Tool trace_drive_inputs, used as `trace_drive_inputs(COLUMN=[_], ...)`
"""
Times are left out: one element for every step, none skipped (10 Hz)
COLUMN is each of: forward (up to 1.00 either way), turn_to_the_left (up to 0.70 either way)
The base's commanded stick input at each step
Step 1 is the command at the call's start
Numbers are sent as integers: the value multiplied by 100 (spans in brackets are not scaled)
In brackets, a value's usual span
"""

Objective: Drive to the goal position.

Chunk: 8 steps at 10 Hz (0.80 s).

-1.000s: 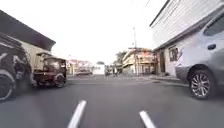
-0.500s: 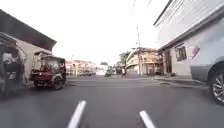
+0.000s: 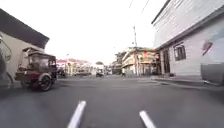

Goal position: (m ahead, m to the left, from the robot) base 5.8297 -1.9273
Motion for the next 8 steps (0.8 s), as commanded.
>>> trace_drive_inputs(forward=[100, 100, 100, 100, 100, 100, 100, 100], turn_to_the_left=[0, -5, -40, -40, -13, 0, 0, 0])
